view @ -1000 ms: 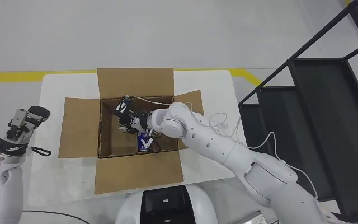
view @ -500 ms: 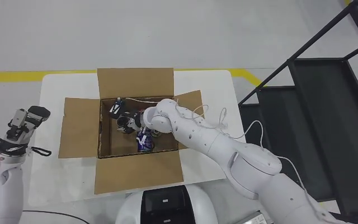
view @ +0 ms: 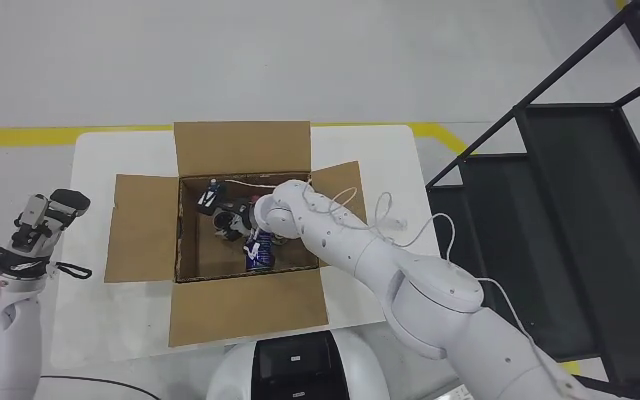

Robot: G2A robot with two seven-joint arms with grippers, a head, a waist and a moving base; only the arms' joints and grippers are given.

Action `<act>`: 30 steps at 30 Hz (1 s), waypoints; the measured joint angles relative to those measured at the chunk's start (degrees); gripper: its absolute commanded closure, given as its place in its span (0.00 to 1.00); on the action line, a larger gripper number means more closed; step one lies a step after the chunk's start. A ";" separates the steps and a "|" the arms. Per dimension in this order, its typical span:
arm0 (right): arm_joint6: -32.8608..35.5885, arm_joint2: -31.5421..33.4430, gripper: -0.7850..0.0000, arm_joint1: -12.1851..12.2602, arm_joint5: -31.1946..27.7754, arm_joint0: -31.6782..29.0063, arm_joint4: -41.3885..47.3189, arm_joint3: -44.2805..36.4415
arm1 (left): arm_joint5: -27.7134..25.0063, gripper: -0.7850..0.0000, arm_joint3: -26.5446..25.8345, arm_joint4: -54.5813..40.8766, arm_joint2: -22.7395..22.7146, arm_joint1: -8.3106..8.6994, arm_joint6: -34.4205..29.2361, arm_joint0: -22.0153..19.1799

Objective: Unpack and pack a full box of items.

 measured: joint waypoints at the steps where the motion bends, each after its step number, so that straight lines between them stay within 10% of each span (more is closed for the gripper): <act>1: 0.03 0.01 0.18 -0.32 -0.25 0.07 -0.02 0.77 | 0.00 0.00 0.00 0.00 0.00 0.00 0.00 0.00; 2: -0.05 0.00 0.00 -0.53 -0.41 0.12 -0.17 1.24 | 0.00 0.00 0.00 0.00 0.00 0.00 0.00 0.00; 19: 2.08 6.10 0.00 1.49 -3.45 -0.38 3.22 -4.27 | 0.00 0.00 0.00 0.00 0.00 0.00 0.00 0.00; 30: 34.86 27.50 0.00 12.61 5.38 -16.23 25.89 -40.06 | 0.25 0.00 0.21 11.98 -2.03 0.32 6.08 -0.22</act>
